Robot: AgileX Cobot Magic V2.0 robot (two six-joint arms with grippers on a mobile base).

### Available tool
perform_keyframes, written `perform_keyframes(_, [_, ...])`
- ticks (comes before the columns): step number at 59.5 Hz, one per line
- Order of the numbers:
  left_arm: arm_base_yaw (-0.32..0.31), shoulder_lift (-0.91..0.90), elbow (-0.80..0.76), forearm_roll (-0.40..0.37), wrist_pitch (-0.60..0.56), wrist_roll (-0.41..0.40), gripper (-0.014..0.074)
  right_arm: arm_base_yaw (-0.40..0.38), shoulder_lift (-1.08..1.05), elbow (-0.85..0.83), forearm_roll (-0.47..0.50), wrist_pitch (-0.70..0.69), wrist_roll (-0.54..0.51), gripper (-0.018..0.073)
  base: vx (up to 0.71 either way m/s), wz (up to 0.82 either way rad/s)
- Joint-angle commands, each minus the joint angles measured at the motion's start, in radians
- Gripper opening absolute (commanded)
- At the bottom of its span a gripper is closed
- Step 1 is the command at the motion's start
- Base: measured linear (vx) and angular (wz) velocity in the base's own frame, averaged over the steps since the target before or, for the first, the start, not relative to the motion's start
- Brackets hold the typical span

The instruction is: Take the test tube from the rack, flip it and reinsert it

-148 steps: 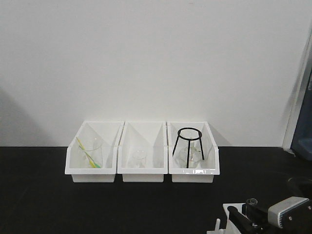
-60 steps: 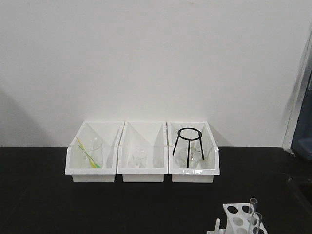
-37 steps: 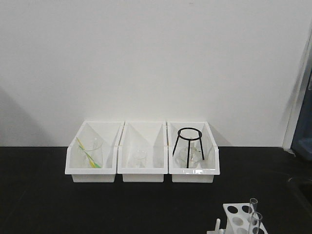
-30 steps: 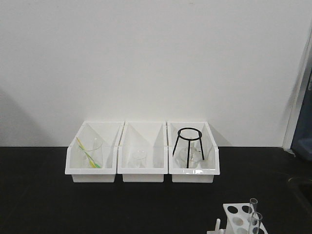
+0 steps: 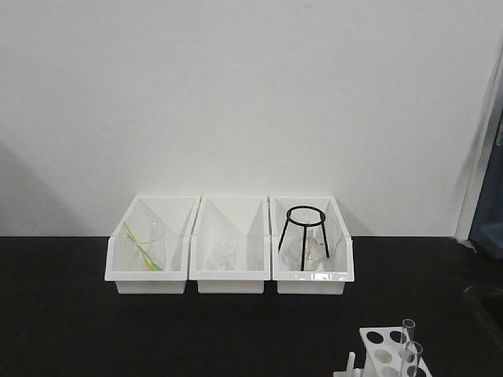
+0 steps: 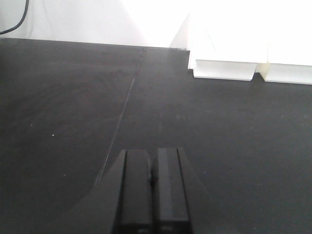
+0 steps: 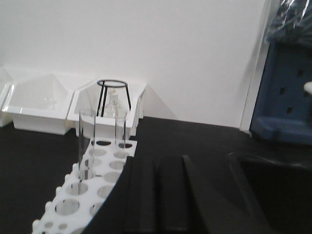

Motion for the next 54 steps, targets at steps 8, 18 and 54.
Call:
perform_keyframes(8, [-0.007, -0.013, 0.001, -0.004, -0.085, 0.0, -0.0006, -0.003, -0.013, 0.008, 0.002, -0.018, 0.006, -0.0012, 0.0, 0.0])
perform_keyframes(18, [-0.007, -0.013, 0.001, -0.004, -0.085, 0.0, -0.0006, -0.003, -0.013, 0.008, 0.003, -0.02, 0.006, -0.0012, 0.0, 0.0])
perform_keyframes(54, [-0.007, -0.013, 0.001, -0.004, -0.085, 0.0, -0.0006, -0.003, -0.013, 0.008, 0.003, -0.02, 0.005, -0.0012, 0.0, 0.0])
